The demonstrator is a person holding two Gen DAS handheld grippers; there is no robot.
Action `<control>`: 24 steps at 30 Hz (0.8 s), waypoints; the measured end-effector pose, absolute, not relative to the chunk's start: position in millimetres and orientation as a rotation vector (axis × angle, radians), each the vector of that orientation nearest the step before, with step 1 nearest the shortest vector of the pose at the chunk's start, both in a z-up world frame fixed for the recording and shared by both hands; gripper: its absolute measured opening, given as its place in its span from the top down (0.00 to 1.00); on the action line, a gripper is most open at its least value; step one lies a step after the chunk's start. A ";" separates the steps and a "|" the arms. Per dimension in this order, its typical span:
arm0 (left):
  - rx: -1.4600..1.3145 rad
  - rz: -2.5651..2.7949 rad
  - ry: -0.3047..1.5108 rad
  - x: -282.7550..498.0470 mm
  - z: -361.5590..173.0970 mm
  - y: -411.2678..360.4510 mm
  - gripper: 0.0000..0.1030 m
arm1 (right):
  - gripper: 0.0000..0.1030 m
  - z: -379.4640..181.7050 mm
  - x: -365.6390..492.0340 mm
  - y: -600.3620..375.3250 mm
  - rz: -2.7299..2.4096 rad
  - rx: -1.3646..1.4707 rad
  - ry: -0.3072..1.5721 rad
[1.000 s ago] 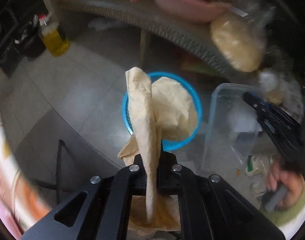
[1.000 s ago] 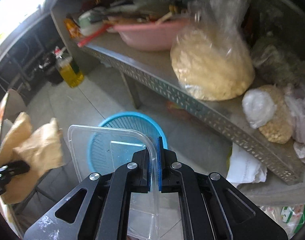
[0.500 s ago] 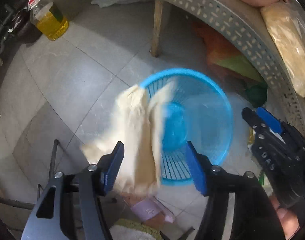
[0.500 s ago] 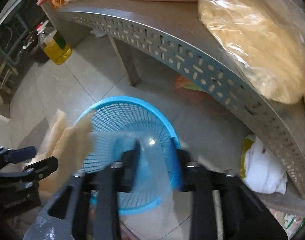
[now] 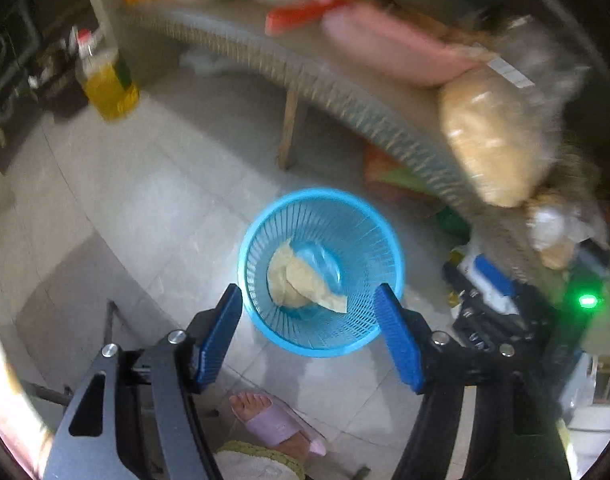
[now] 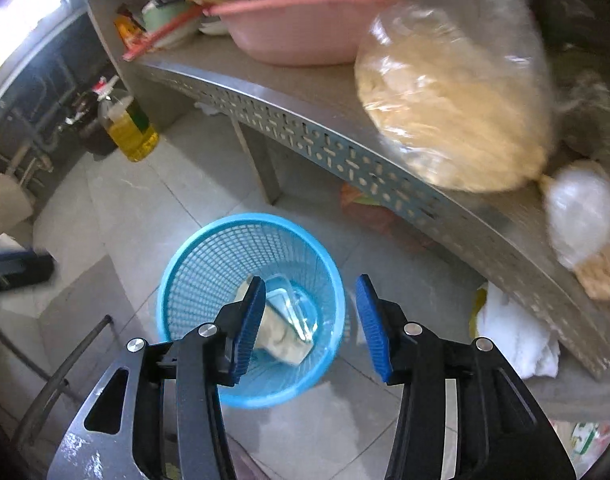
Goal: Collect trash
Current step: 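Move both grippers back to the table toward the pink sponge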
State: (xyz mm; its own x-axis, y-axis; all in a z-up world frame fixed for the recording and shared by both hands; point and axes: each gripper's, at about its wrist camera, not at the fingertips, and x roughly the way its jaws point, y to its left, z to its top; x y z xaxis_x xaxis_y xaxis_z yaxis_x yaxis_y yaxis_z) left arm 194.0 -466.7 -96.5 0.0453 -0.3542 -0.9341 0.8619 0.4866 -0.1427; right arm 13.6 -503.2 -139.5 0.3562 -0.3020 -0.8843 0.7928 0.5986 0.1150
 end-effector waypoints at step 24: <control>0.055 -0.700 0.809 98.2 30.6 -39.9 0.05 | 0.08 30.2 65.1 -293.7 -0.414 0.054 0.876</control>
State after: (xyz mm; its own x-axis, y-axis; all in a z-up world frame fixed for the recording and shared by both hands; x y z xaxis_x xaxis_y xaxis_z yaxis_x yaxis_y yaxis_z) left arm 98.2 -39.9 30.6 0.4808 -0.5531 -0.6804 0.5937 0.7764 -0.2116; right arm 65.1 -293.7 30.2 0.5661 -0.3305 -0.7552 0.3742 0.9193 -0.1218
